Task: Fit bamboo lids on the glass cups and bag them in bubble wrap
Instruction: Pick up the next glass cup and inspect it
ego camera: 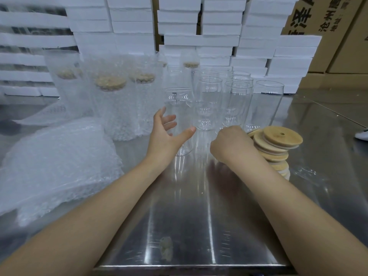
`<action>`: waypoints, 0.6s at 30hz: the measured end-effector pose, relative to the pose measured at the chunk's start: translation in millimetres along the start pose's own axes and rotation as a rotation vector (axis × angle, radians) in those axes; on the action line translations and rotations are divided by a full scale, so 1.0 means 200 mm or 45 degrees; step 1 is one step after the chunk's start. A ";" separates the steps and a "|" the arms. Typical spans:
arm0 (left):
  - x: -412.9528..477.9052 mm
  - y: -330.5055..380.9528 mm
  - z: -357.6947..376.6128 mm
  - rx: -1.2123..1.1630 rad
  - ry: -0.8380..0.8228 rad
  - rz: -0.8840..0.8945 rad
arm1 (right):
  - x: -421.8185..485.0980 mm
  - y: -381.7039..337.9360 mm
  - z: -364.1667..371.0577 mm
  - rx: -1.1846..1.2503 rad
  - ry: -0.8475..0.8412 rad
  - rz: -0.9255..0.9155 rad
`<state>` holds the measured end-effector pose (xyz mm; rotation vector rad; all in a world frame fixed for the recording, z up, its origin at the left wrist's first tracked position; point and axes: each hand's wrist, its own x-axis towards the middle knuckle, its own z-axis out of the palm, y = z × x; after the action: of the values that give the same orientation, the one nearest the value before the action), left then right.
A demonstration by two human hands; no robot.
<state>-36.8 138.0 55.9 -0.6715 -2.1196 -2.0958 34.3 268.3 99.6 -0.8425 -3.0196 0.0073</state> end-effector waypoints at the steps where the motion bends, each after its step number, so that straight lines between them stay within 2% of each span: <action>1: 0.00 0.00 0.00 0.002 -0.005 0.001 | 0.01 0.00 0.01 0.012 -0.013 0.011; 13: 0.01 -0.02 0.00 0.022 -0.013 0.019 | -0.09 -0.03 0.02 0.301 0.112 -0.134; 15: 0.01 -0.03 -0.01 0.032 0.008 0.034 | -0.15 -0.08 0.01 0.283 0.129 -0.202; 18: 0.03 -0.05 -0.01 0.052 0.063 0.053 | -0.22 -0.19 0.02 0.155 0.268 -0.369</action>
<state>-47.1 137.3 49.3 -0.6467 -2.0985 -2.0206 52.2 212.8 95.9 -0.3662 -2.8751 0.0937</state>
